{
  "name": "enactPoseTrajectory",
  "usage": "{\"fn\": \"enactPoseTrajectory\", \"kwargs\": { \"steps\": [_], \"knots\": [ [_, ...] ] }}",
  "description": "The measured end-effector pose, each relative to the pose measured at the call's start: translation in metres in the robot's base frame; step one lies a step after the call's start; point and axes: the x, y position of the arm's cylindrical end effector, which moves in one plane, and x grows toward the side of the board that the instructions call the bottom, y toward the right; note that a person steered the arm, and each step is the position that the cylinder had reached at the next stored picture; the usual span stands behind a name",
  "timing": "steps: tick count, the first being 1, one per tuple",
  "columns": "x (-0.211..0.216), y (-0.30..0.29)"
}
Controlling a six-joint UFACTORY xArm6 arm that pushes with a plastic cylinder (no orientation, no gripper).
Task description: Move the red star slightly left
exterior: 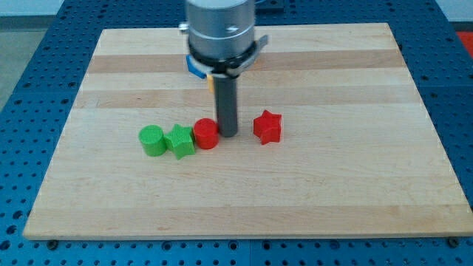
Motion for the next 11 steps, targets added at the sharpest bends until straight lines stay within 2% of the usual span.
{"fn": "enactPoseTrajectory", "kwargs": {
  "steps": [1,3,6,9,10,11],
  "knots": [
    [0.013,-0.030],
    [0.007,-0.019],
    [-0.043,0.039],
    [-0.042,0.110],
    [-0.039,0.154],
    [-0.033,0.154]
  ]
}}
